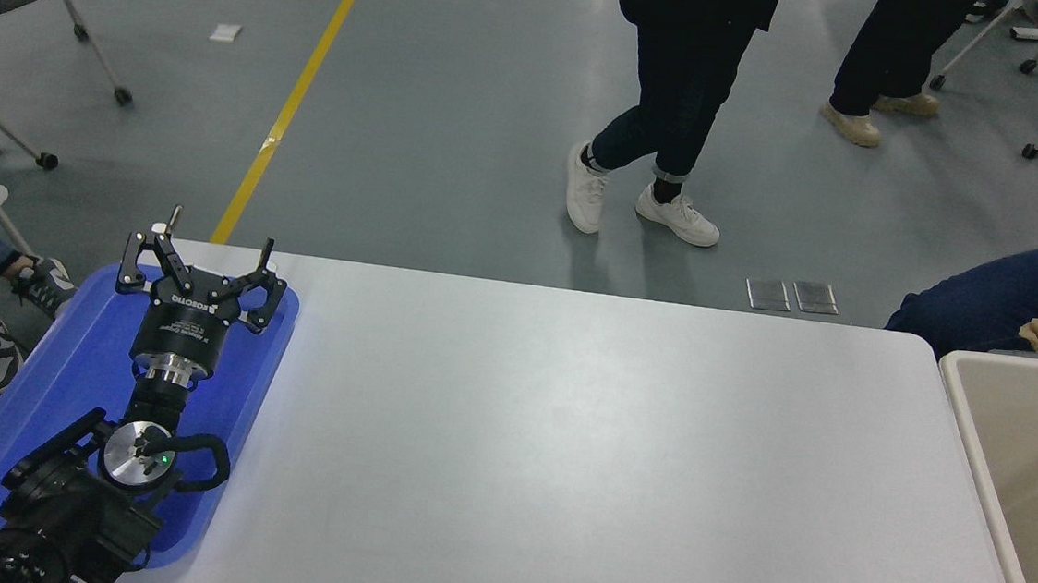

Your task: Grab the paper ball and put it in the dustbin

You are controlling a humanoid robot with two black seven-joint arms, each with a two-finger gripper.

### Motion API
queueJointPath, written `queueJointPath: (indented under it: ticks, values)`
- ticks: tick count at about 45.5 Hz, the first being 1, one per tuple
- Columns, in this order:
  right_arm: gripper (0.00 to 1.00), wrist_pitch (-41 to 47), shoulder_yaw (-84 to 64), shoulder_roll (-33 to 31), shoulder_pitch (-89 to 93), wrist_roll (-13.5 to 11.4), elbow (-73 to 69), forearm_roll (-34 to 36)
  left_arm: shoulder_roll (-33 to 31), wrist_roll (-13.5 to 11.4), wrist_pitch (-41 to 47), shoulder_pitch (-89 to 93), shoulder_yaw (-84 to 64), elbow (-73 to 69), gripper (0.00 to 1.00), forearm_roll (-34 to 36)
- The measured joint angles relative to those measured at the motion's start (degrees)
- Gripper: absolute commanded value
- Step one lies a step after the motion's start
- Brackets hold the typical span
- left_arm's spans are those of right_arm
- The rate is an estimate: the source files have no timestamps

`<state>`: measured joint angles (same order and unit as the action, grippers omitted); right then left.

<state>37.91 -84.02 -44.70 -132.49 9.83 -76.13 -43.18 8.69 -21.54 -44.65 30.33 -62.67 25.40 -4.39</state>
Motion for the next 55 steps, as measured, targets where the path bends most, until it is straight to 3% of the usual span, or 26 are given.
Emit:
queueJointPath:
  ticks: [9,15,23,32,39,55]
  values:
    - [0.0,-0.06,13.56,-9.14,19.64,3.33,15.72,-7.15,-0.01,-0.03,0.0,0.0,0.0,0.0,1.0,0.0]
    - [0.0,-0.57,24.22,-11.36,34.45,5.84,26.87,-9.24,0.01,-0.07,0.0,0.0,0.0,0.0,1.0,-0.02]
    - [0.0,-4.06,38.1,-9.04,56.45,10.97,44.34,-10.64,-0.01,-0.08,0.0,0.0,0.0,0.0,1.0,0.01]
    - [0.0,-11.63,45.09,-4.23,73.22,13.27,57.05,-8.6,0.0,-0.14,0.0,0.0,0.0,0.0,1.0,0.01]
    - [0.0,-16.57,46.97,0.48,82.1,12.71,64.06,-3.05,-0.02,-0.15,0.0,0.0,0.0,0.0,1.0,0.01]
    - [0.0,-26.48,49.86,8.88,93.23,6.31,69.54,10.59,-0.02,-0.23,0.0,0.0,0.0,0.0,1.0,0.01]
